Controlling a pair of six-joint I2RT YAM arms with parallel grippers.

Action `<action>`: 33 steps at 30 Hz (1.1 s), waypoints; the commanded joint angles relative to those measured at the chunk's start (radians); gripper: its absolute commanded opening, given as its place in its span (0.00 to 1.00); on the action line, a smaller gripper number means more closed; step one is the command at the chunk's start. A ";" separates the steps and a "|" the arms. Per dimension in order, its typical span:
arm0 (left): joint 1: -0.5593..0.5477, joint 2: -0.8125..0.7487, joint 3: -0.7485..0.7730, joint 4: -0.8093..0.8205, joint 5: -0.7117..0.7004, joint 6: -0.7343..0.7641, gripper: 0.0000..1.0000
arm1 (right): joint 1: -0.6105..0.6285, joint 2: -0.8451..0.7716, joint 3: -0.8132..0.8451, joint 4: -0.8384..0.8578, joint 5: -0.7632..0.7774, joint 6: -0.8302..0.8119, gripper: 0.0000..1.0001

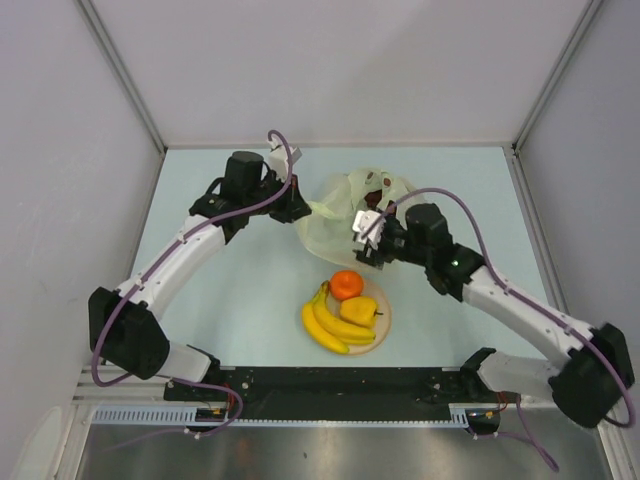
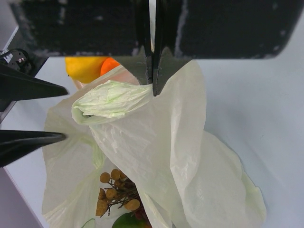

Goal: Take the fake fruits out of the plastic bag
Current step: Place the fake fruit on the plate, then adjust the plastic bag at the center of the board.

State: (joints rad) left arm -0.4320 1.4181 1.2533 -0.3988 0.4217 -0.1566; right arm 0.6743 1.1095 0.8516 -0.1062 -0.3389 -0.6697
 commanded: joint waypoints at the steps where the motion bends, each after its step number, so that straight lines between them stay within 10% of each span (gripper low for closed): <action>1: -0.007 -0.034 0.034 0.020 0.005 0.017 0.00 | 0.028 0.185 0.072 0.143 0.139 0.143 0.50; 16: -0.007 -0.105 -0.008 0.023 0.011 0.016 0.00 | -0.289 0.517 0.190 0.286 0.567 0.452 0.21; 21: -0.013 -0.133 0.003 0.034 0.116 0.003 0.00 | -0.433 0.405 0.155 0.180 0.552 0.492 0.19; 33: -0.083 -0.130 0.073 0.003 0.270 0.052 0.00 | -0.358 0.233 0.046 0.138 0.281 0.475 0.30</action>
State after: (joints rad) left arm -0.4816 1.3136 1.2537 -0.3904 0.6292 -0.1490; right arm 0.2962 1.3449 0.9127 0.0017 0.0429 -0.1841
